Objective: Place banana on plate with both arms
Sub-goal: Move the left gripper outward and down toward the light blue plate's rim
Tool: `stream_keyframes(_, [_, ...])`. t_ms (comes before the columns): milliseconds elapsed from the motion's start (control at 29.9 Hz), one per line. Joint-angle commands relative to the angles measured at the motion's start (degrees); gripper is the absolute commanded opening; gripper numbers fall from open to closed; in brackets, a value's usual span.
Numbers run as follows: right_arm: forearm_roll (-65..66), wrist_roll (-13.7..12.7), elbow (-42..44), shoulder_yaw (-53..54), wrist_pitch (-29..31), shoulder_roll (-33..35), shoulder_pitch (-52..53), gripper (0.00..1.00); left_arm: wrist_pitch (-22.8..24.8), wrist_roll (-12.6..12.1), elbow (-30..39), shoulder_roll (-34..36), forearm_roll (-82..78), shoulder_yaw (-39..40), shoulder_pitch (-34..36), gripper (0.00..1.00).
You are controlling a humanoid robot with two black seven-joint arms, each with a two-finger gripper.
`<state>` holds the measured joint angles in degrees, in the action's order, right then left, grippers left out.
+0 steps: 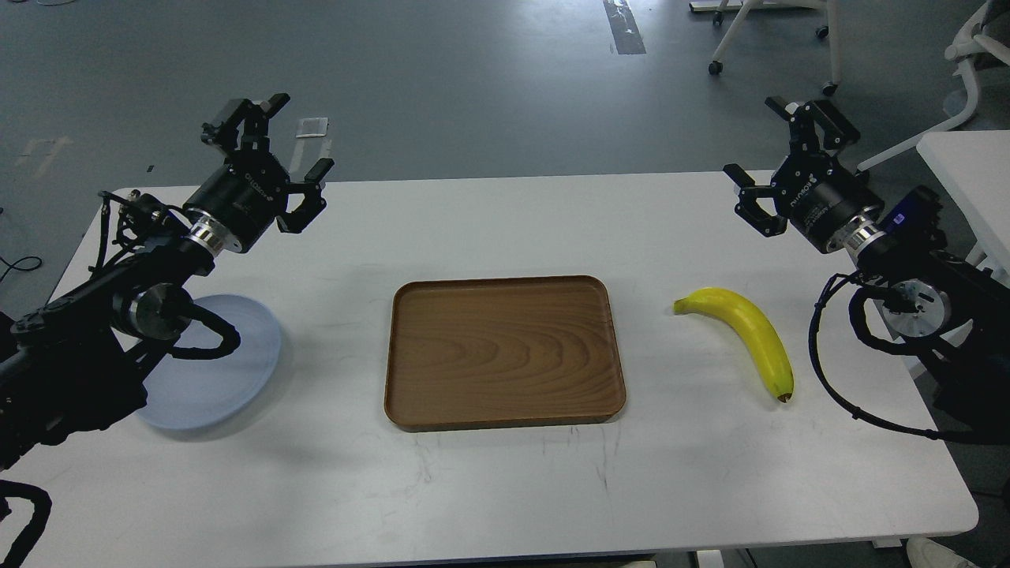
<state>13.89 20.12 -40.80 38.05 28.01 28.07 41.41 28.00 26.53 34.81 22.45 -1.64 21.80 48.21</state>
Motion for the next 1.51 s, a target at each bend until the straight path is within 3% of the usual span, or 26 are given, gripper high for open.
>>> stream_keyframes(0, [0.00, 0.09, -0.07, 0.09, -0.01, 0.23, -0.02, 1.00, 0.00, 0.10, 0.00, -0.04, -0.03, -0.09, 0.13, 0.98])
stream_keyframes(602, [0.00, 0.27, -0.07, 0.27, -0.01, 0.23, -0.10, 1.00, 0.00, 0.19, -1.50, 2.51, -0.20, -0.71, 0.48, 0.98])
stream_keyframes(1004, [0.00, 0.35, 0.02, 0.18, -0.01, 0.06, -0.10, 1.00, 0.00, 1.47, -1.32, 3.48, -12.32, -0.53, 3.11, 0.98])
stream_keyframes(1104, [0.00, 0.27, 0.02, 0.18, -0.01, 0.06, -0.10, 1.00, 0.00, 1.47, -0.36, 5.93, -22.39, -0.36, 5.48, 0.98])
stream_keyframes(1272, [0.00, 0.36, 0.02, 0.27, -0.01, 0.14, -0.10, 1.00, 0.00, 1.47, 7.54, 13.49, -37.62, -0.18, 8.74, 0.98])
stream_keyframes(1406, [0.00, 0.36, 0.02, 0.35, -0.01, -0.03, -0.10, 1.00, 0.00, 1.47, 24.56, 25.24, -55.16, -0.53, 8.48, 0.98])
stream_keyframes(1472, [0.00, 0.36, 0.02, 0.35, -0.01, -0.03, -0.10, 1.00, 0.00, 1.47, 28.78, 28.32, -61.22, -0.62, 7.87, 0.98])
